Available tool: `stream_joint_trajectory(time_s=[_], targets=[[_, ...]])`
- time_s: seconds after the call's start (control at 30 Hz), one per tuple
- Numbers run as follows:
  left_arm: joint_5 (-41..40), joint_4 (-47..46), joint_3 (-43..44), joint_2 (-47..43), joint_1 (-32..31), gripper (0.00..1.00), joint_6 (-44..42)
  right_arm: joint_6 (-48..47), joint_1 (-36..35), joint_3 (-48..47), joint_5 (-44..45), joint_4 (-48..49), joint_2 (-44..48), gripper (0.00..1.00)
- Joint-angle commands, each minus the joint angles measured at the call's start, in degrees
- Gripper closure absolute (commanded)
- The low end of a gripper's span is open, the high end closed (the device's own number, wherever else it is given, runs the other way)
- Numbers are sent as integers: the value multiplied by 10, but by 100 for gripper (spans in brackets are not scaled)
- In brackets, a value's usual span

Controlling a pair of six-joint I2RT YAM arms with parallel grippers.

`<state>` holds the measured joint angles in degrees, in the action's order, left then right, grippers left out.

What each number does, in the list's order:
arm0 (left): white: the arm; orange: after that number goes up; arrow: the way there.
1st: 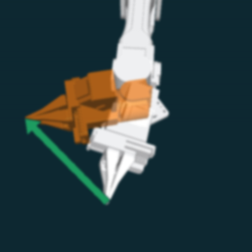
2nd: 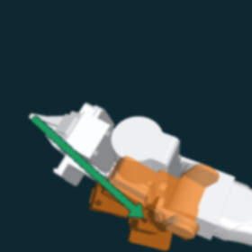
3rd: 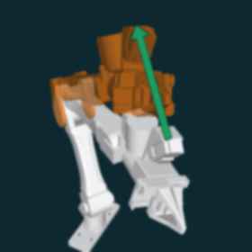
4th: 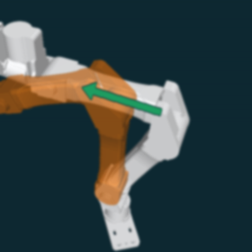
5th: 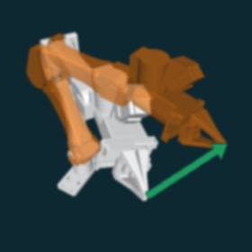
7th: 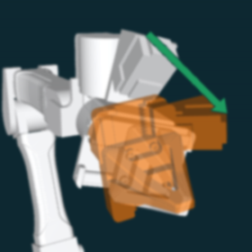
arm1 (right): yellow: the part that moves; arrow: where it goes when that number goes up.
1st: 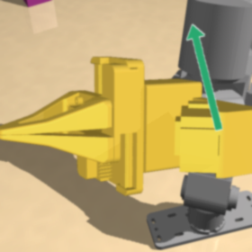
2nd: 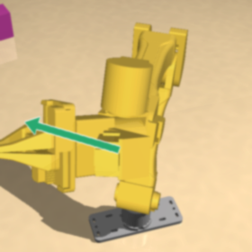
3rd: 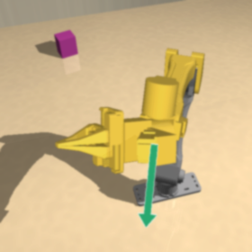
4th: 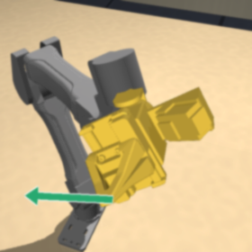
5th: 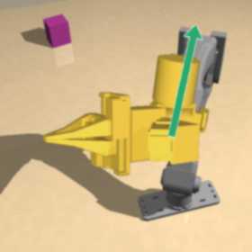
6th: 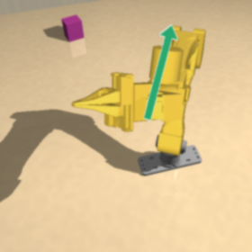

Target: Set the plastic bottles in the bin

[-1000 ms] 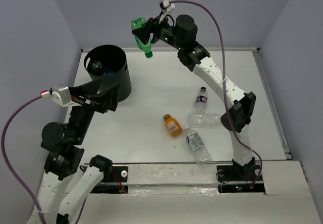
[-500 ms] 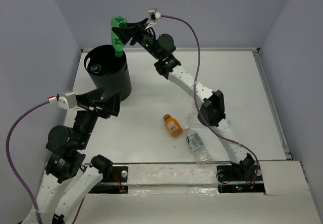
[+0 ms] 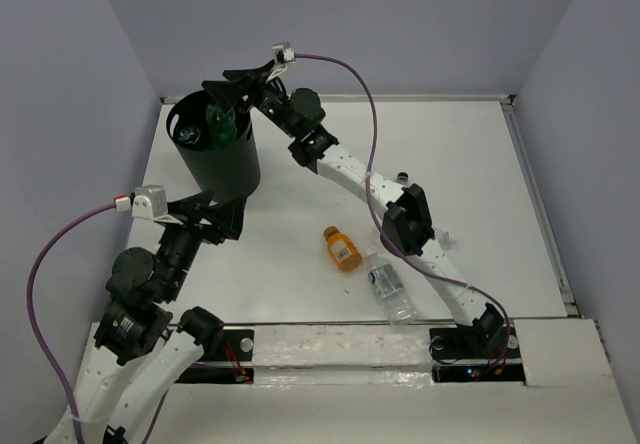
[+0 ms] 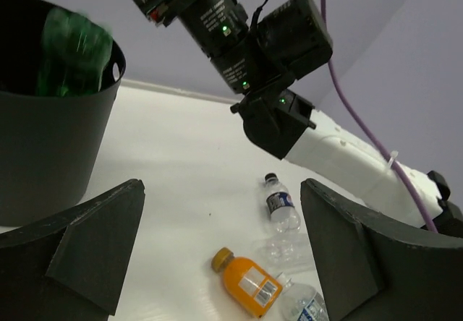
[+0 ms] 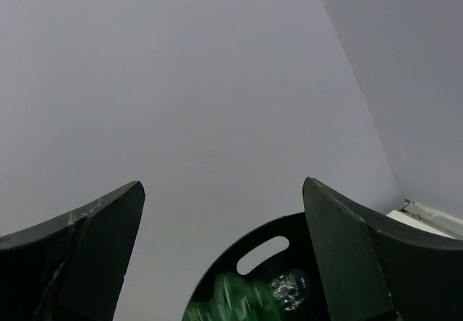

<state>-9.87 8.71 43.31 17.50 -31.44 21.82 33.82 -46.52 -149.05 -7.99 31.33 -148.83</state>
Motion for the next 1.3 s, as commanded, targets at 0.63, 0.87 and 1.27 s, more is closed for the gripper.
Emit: stream_joint_trajectory(time_s=[0.63, 0.87, 1.27], targets=[[187, -151, -109, 365, -93, 1, 176, -173, 158, 789, 165, -292, 729, 10], [152, -224, -80, 504, -159, 1, 237, -161, 230, 917, 208, -408, 826, 10], [63, -190, -32, 611, -173, 1, 256, -168, 281, 957, 148, -435, 777, 0]])
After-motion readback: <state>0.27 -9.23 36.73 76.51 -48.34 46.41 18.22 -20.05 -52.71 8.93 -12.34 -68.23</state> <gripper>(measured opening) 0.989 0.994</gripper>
